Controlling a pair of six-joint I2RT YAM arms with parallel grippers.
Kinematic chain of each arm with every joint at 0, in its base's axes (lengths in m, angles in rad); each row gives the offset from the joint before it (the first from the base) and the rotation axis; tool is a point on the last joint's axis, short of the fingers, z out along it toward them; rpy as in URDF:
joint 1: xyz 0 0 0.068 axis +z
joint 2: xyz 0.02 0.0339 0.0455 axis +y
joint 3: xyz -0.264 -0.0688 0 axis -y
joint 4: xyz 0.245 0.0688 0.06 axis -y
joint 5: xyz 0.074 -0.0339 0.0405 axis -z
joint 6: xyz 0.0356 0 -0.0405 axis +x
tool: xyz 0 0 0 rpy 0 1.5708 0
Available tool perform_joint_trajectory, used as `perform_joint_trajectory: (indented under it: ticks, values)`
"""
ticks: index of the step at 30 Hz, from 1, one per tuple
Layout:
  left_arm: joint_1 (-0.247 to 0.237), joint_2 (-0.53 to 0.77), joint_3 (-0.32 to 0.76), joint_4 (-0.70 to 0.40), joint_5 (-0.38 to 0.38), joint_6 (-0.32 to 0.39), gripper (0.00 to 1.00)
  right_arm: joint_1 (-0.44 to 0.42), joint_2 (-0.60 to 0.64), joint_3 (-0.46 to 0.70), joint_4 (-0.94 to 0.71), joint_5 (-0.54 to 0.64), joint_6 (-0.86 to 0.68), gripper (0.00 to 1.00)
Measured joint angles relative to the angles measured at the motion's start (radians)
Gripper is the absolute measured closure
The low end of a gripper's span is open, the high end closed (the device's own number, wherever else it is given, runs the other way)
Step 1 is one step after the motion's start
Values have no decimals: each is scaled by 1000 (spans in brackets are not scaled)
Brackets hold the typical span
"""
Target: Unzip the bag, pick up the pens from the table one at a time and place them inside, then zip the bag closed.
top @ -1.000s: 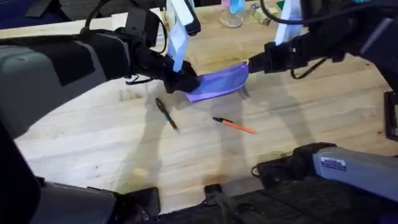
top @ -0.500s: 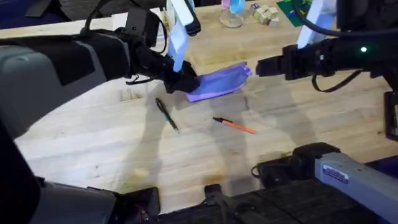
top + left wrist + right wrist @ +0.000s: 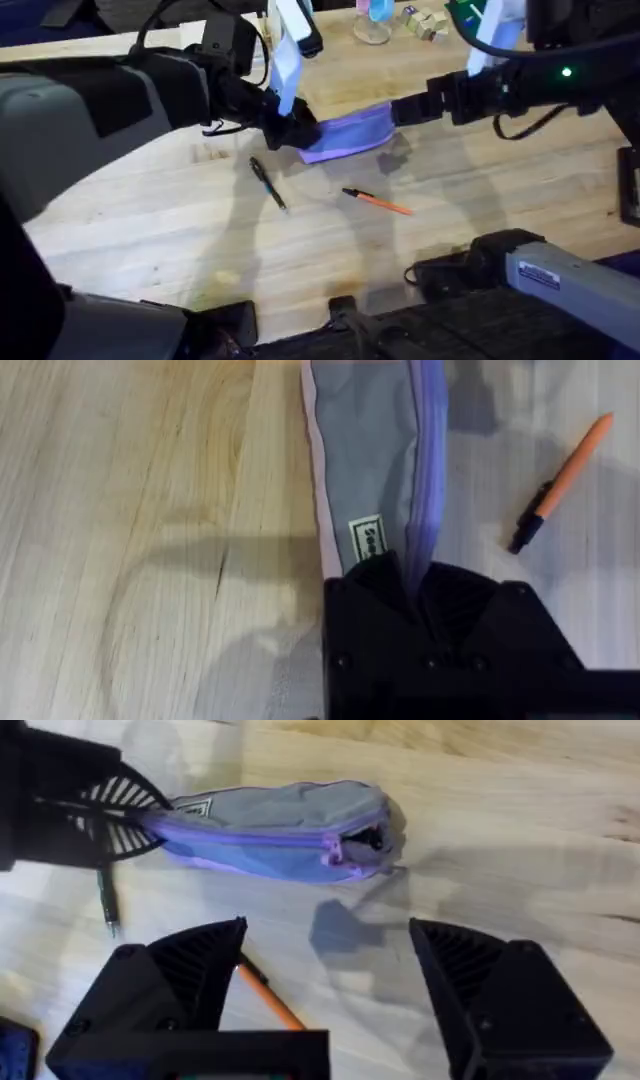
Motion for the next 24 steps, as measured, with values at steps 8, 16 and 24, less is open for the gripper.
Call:
perform_joint_trajectory:
  ticks: [8, 16, 24]
  values:
    - [0, 0, 0, 0, 0, 0, 958, 0, 126, 0, 78, 0, 1, 4]
    - [0, 0, 0, 0, 0, 0, 958, 29, 223, 0, 146, 0, 1, 4]
    - [0, 0, 0, 0, 0, 0, 959, 48, 283, 0, 174, -2, 4, 204]
